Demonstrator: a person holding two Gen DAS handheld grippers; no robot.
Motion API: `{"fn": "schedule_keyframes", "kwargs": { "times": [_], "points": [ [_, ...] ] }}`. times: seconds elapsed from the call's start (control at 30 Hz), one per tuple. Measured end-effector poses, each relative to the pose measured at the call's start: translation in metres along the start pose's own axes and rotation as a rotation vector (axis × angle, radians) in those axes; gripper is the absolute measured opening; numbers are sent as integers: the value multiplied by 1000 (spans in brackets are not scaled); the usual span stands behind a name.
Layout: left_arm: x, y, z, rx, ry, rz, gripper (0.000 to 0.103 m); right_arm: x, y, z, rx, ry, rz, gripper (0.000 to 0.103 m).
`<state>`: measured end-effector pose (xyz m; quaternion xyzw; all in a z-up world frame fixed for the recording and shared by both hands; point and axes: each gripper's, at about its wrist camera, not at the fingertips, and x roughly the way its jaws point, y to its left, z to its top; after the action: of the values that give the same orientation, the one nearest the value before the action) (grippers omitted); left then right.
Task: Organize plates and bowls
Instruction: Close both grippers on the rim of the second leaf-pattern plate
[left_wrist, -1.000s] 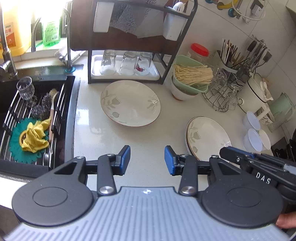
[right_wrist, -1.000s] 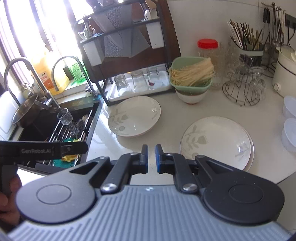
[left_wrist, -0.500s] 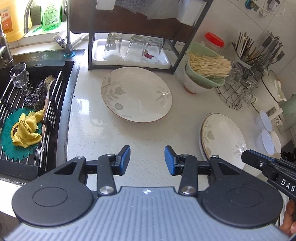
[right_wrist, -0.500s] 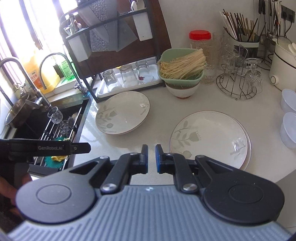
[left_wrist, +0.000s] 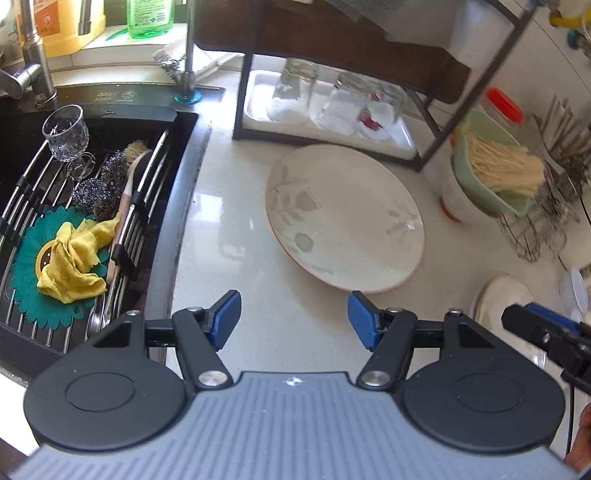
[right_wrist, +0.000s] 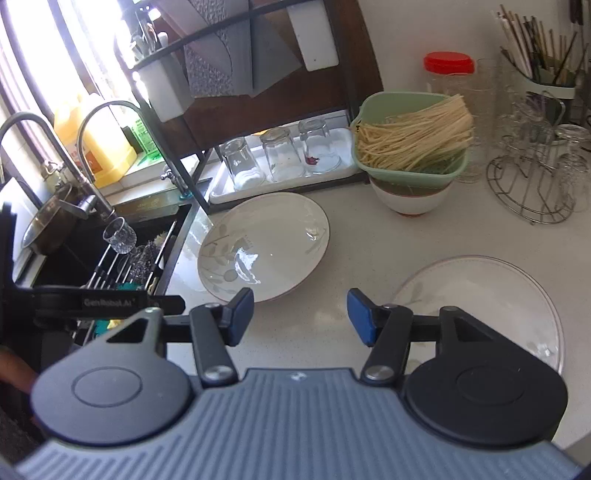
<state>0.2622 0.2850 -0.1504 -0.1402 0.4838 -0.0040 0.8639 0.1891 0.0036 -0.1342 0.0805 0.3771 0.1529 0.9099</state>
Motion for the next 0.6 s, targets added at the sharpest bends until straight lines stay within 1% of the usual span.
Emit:
{"fn": "schedule_keyframes", "kwargs": {
  "times": [0.2,0.3,0.47,0.6],
  "points": [
    [19,13,19,-82,-30,-15,69,36,-11,14,-7,8,1,59],
    [28,15,26,-87,-33,-30,69,52,-18,21,15,14,-4,59],
    [49,18,34,-100,-26,-56,69,79,-28,28,40,30,14,58],
    [69,18,41,-51,-35,-49,68,102,-30,31,44,35,30,54]
  ]
}}
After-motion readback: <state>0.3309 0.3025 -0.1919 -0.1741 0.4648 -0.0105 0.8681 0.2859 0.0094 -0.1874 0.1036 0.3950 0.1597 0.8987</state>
